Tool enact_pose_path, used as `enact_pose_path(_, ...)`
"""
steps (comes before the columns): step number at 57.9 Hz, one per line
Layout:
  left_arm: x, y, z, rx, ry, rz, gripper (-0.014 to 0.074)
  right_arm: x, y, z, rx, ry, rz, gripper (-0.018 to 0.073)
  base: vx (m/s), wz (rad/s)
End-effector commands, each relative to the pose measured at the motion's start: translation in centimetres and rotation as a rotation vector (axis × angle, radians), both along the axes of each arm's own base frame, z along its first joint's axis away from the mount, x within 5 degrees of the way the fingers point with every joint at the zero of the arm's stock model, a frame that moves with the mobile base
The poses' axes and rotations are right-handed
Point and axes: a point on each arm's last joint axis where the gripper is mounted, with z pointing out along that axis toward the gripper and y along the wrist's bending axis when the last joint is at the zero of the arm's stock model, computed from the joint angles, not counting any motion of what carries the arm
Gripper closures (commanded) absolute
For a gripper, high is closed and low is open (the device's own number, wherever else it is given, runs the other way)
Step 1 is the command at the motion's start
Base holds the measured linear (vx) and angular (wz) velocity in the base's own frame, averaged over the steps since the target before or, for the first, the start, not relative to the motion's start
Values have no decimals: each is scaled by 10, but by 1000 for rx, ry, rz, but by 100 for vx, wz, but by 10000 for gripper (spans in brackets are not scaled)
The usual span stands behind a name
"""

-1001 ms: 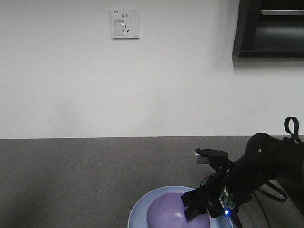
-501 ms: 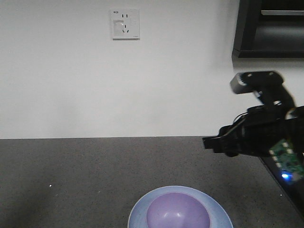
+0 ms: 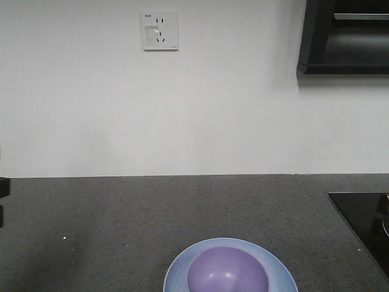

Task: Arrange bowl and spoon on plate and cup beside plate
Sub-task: 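Move the held spoon over the bowl and lower it in with the left gripper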

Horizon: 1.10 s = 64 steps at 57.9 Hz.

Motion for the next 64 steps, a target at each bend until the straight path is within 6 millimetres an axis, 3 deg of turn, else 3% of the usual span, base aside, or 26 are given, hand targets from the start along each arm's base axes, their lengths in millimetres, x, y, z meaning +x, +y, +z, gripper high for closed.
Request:
enact_pose_path(1,10,-9,11,-94,-79,-56,603,-7,-3,3,61,-23,-25,94,0,0)
enact_pose_path(21,50,-55,-5,-273,-94,-221,599,5,-1,-9,25,106,-36,94,0,0)
enact_pose_path(32,62,-100,-17,-305,-63,-299,599,7,-1,-10,24,113,-35,94,0,0)
enact_pose_path(44,89,-160,-21,-255,-63,-374,599,7,0,-11,39,127,-29,94,0,0)
enact_pose_path(54,111,-201,-44,-229,-12,-410,599,7,0,-11,37,127,-29,94,0,0)
enact_pose_path(64,128,-226,-82,-187,62,-407,598,7,-1,-11,21,123,-33,94,0,0)
